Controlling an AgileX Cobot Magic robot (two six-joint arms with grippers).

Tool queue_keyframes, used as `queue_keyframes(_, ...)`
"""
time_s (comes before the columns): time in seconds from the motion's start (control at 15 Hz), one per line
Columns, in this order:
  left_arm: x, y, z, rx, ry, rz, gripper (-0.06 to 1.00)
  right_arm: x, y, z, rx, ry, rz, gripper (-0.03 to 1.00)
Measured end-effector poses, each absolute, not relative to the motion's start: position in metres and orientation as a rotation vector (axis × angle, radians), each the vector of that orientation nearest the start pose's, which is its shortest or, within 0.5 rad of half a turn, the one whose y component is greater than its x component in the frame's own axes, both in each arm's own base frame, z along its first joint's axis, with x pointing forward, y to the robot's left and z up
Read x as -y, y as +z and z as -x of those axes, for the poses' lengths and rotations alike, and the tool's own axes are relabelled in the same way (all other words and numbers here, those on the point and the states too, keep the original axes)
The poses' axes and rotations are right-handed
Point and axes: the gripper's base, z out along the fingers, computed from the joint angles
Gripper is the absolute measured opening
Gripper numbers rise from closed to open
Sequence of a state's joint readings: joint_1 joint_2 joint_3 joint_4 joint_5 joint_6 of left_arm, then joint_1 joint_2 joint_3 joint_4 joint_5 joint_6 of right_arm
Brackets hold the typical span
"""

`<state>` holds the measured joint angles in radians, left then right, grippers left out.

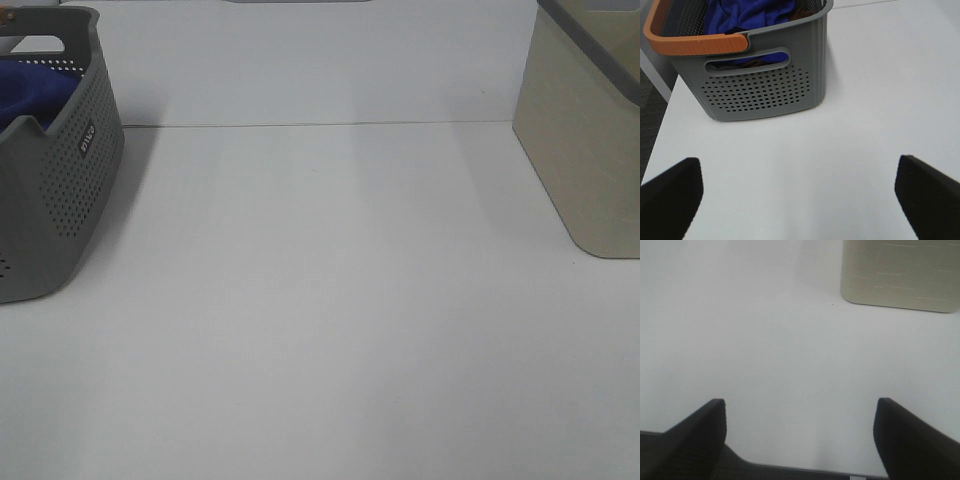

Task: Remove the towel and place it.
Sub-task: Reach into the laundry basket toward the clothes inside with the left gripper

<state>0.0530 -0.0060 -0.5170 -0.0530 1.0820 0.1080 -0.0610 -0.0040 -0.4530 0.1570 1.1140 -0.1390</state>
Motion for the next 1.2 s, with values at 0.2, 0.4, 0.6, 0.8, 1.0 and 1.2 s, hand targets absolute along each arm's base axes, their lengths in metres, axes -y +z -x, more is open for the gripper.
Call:
queue_keyframes(0.2, 0.005, 0.28, 0.009, -2.041, 0.036, -0.06, 0.99, -0.013, 0.261, 0.003, -2.128, 0.074, 0.091, 0.79)
queue_keyframes(0.4, 0.005, 0.28, 0.009, -2.041, 0.036, -0.06, 0.99, -0.013, 0.261, 0.003, -2.128, 0.074, 0.091, 0.79)
queue_keyframes(0.6, 0.005, 0.28, 0.009, -2.041, 0.039, -0.064, 0.99, -0.013, 0.261, 0.003, -2.128, 0.074, 0.091, 0.79)
queue_keyframes(0.8, 0.005, 0.281, 0.007, -2.062, 0.054, -0.098, 0.99, -0.013, 0.261, 0.003, -2.128, 0.074, 0.091, 0.79)
queue_keyframes(1.0, 0.006, 0.315, -0.009, -2.228, 0.099, -0.3, 0.99, -0.013, 0.261, 0.003, -2.128, 0.074, 0.091, 0.79)
queue_keyframes(1.2, 0.004, 0.365, -0.051, -2.24, 0.223, -0.614, 0.99, -0.013, 0.261, 0.003, -2.128, 0.074, 0.091, 0.79)
